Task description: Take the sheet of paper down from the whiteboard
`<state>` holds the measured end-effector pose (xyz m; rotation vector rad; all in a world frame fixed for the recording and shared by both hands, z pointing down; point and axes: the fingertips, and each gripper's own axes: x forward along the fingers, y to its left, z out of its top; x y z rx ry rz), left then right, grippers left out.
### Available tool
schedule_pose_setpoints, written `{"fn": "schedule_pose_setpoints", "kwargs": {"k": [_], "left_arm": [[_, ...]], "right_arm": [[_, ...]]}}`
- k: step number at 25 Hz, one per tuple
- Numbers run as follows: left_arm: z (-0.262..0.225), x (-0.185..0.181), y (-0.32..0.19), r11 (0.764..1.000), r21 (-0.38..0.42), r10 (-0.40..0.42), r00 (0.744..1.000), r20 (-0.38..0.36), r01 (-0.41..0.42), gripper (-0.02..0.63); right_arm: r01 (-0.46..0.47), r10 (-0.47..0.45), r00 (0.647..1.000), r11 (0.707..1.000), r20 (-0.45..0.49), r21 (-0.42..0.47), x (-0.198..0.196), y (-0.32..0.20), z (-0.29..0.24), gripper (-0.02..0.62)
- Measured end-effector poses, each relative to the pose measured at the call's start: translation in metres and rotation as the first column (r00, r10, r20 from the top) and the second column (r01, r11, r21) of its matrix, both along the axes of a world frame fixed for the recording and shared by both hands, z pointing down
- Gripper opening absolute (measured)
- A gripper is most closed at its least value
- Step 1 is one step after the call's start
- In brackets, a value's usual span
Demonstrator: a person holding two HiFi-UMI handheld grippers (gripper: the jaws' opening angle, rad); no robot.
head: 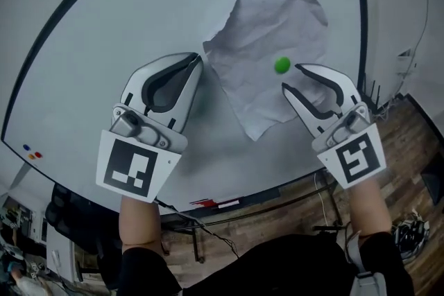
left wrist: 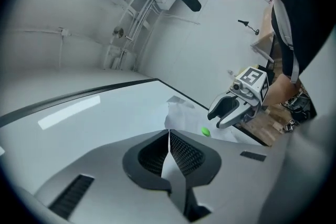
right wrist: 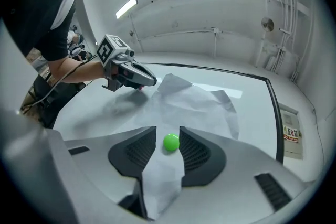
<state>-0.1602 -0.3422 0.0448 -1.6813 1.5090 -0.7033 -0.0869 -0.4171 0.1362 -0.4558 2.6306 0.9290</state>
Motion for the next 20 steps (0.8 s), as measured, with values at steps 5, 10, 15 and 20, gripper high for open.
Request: {"fn": "schedule_pose_setpoints", "kwargs": {"k": [5, 10, 15, 20], "left_arm": [[-0.009, 0.006, -0.005, 1.0, -0.011, -0.012, 1.0, -0.023, 0.012, 0.111], [-0.012, 0.012, -0.011, 0.999, -0.018, -0.038, 0.999, 0.014, 0.038, 0.161], [-0.015, 0.019, -0.016, 0.998, -0.024, -0.049, 0.998, 0.043, 0.05, 0.163], [-0.016, 0.025, -0.026, 0.997, -0.033, -0.071, 0.995, 0.07, 0.073, 0.161]], "right_arm": [[-0.099, 0.108, 0.987, 0.992, -0.119, 0.079, -0.013, -0.013, -0.002, 0.15], [-0.141, 0.156, 0.979, 0.983, -0.13, 0.116, -0.022, -0.016, -0.007, 0.15], [-0.167, 0.184, 0.973, 0.978, -0.142, 0.125, -0.028, -0.022, -0.005, 0.149], [-0.156, 0.171, 0.978, 0.98, -0.121, 0.122, -0.028, -0.023, -0.004, 0.138]]}}
